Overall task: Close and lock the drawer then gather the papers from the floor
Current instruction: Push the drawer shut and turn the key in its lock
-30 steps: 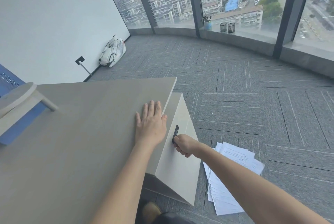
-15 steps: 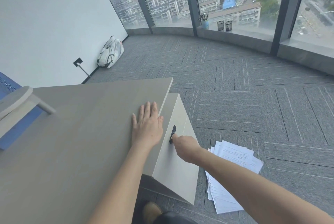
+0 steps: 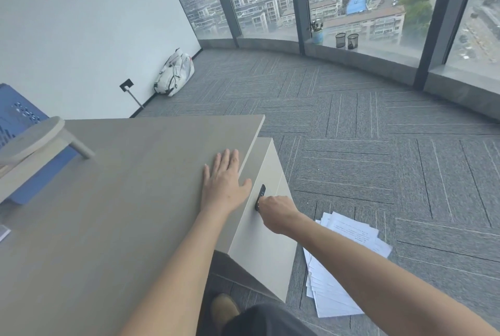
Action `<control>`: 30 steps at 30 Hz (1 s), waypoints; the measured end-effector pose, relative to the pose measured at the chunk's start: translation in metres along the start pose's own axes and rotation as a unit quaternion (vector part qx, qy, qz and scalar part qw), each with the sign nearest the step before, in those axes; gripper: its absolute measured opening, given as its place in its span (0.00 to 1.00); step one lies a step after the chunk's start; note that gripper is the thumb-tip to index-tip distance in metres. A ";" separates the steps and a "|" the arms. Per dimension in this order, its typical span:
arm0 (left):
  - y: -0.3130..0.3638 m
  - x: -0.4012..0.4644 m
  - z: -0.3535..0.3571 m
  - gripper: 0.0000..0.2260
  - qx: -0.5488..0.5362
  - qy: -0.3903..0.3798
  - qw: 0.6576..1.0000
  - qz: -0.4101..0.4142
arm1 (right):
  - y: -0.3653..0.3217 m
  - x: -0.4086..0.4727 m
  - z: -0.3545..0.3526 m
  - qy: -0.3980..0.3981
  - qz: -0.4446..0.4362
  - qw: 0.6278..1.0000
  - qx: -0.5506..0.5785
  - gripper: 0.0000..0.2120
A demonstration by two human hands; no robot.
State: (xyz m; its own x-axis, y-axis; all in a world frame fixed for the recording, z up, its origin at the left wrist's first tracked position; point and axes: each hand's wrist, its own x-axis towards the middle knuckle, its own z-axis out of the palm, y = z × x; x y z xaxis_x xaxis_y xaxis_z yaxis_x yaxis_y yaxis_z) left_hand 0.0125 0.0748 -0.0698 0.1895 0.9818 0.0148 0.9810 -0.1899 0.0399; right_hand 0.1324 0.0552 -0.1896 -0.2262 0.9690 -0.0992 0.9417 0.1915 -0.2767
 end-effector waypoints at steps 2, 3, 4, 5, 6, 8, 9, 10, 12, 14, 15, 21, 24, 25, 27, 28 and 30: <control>0.000 -0.002 -0.004 0.35 -0.032 -0.002 0.999 -0.007 | -0.002 -0.001 -0.002 -0.014 0.020 0.999 0.031 0.13; 0.000 -0.004 -0.006 0.34 -0.059 -0.003 0.998 -0.012 | -0.002 -0.002 -0.004 -0.019 0.030 0.998 0.047 0.13; 0.001 -0.006 -0.009 0.33 -0.089 -0.004 0.996 -0.016 | -0.001 -0.004 -0.006 -0.021 0.038 0.997 0.063 0.13; 0.001 -0.010 -0.011 0.31 -0.118 -0.004 0.993 -0.021 | 0.002 -0.006 -0.008 -0.020 0.046 0.996 0.080 0.14; 0.003 -0.013 -0.012 0.30 -0.141 -0.004 0.990 -0.025 | 0.005 -0.009 -0.012 -0.015 0.053 0.994 0.095 0.14; 0.008 -0.022 -0.014 0.28 -0.174 -0.002 0.984 -0.031 | 0.011 -0.018 -0.020 -0.001 0.060 0.992 0.112 0.15; 0.011 -0.026 -0.014 0.28 -0.187 -0.001 0.982 -0.036 | 0.014 -0.023 -0.024 0.006 0.062 0.991 0.116 0.16; 0.014 -0.031 -0.014 0.27 -0.200 0.001 0.979 -0.041 | 0.017 -0.029 -0.030 0.015 0.064 0.991 0.120 0.16; 0.020 -0.040 -0.015 0.25 -0.222 0.002 0.973 -0.056 | 0.021 -0.043 -0.040 0.034 0.069 0.989 0.129 0.17; 0.030 -0.053 -0.018 0.23 -0.235 0.005 0.970 -0.069 | 0.026 -0.060 -0.053 0.051 0.072 0.987 0.135 0.18; 0.036 -0.061 -0.020 0.22 -0.239 0.007 0.968 -0.072 | 0.028 -0.070 -0.060 0.058 0.072 0.986 0.136 0.18; 0.073 -0.099 -0.032 0.17 -0.275 0.023 0.957 -0.091 | 0.045 -0.133 -0.107 0.102 0.063 0.983 0.136 0.13; 0.090 -0.109 -0.036 0.18 -0.293 0.012 0.953 -0.081 | 0.057 -0.163 -0.130 0.119 0.080 0.981 0.129 0.13; 0.097 -0.112 -0.038 0.18 -0.294 0.007 0.953 -0.072 | 0.061 -0.172 -0.137 0.121 0.086 0.981 0.126 0.13; 0.110 -0.115 -0.043 0.17 -0.291 0.004 0.956 -0.048 | 0.069 -0.187 -0.150 0.126 0.099 0.980 0.120 0.13; 0.116 -0.116 -0.045 0.17 -0.289 0.001 0.957 -0.036 | 0.073 -0.195 -0.156 0.128 0.106 0.979 0.118 0.12; 0.126 -0.115 -0.049 0.17 -0.291 -0.006 0.957 -0.018 | 0.080 -0.209 -0.168 0.134 0.114 0.978 0.112 0.12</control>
State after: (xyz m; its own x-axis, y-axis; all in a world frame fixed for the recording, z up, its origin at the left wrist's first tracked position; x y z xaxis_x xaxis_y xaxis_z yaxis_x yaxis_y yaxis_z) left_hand 0.1125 -0.0627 -0.0177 0.1606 0.9870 -0.0079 0.7979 -0.1251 0.5896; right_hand 0.2971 -0.1057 -0.0302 0.0844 0.9944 0.0641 0.8749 -0.0432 -0.4824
